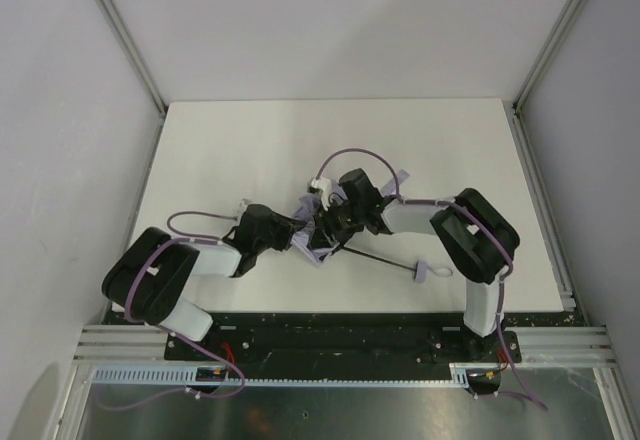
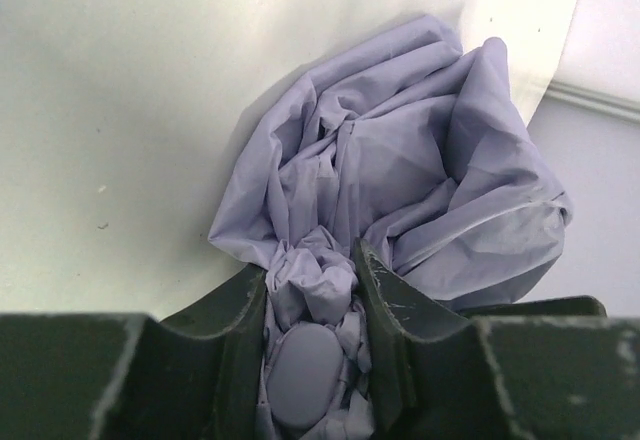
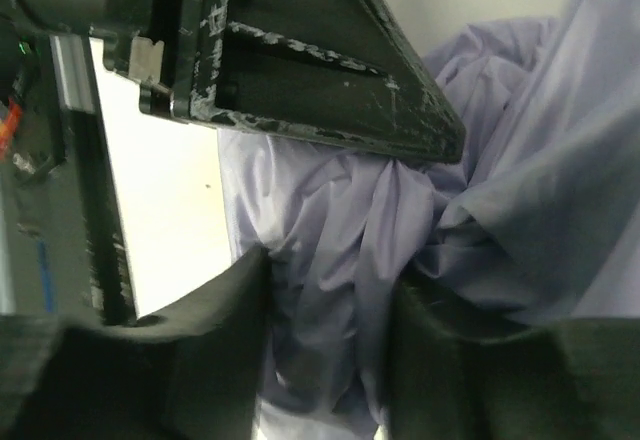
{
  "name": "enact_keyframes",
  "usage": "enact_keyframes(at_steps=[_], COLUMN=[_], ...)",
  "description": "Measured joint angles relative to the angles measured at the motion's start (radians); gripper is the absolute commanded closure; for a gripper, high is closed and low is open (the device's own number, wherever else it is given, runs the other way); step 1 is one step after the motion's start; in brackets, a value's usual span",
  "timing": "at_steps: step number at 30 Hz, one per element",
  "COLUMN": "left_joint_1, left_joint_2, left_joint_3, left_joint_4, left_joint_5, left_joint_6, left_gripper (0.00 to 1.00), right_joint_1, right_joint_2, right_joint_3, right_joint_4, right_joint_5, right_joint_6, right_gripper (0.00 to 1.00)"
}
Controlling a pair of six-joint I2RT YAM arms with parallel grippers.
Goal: Put away the umbrella
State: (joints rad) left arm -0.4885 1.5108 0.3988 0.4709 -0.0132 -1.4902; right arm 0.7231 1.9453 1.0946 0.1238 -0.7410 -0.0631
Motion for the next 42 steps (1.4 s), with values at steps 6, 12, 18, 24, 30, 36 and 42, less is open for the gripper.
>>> enact_keyframes(at_steps=[6, 12, 18, 24, 30, 36, 42], left_joint_1=[-0.006, 0.001, 0.001, 0.001, 0.000, 0.000, -0.003], left_joint_2=[-0.034, -0.101, -0.126, -0.132, -0.137, -0.143, -0.161], left_joint_3=[-0.032, -0.059, -0.064, -0.079, -0.108, -0.125, -0.135], left_joint_4=[0.048, 0.060, 0.068, 0.087, 0.118, 0.151, 0.187], left_joint_5=[0.024, 0.015, 0.018, 0.026, 0.031, 0.049, 0.068], left_joint_6=[0.062, 0.097, 0.103, 0.103, 0.099, 0.092, 0.087], left_gripper=[1.00, 1.00, 1.00, 1.00, 1.00, 1.00, 1.00], right_joint_1=[0.000, -0.157, -0.379, -0.425, -0.400, -0.386, -0.388], right_joint_2=[-0.273, -0.776, -0.822, -0.500, -0.276, -0.089, 0.043], right_joint_3=[-0.158, -0.332, -0.421, -0.485, -0.495, -0.475, -0.369], right_joint_4=[-0.053, -0.122, -0.105, 0.037, 0.274, 0.554, 0.607], right_joint_5=[0.145, 0.359, 0.423, 0.363, 0.345, 0.322, 0.330], right_joint_6=[0.288, 0.626, 0.848, 1.014, 1.168, 1.308, 1.345], right_gripper=[0.09, 0.03, 0.17, 0.28, 0.46, 0.68, 0.98])
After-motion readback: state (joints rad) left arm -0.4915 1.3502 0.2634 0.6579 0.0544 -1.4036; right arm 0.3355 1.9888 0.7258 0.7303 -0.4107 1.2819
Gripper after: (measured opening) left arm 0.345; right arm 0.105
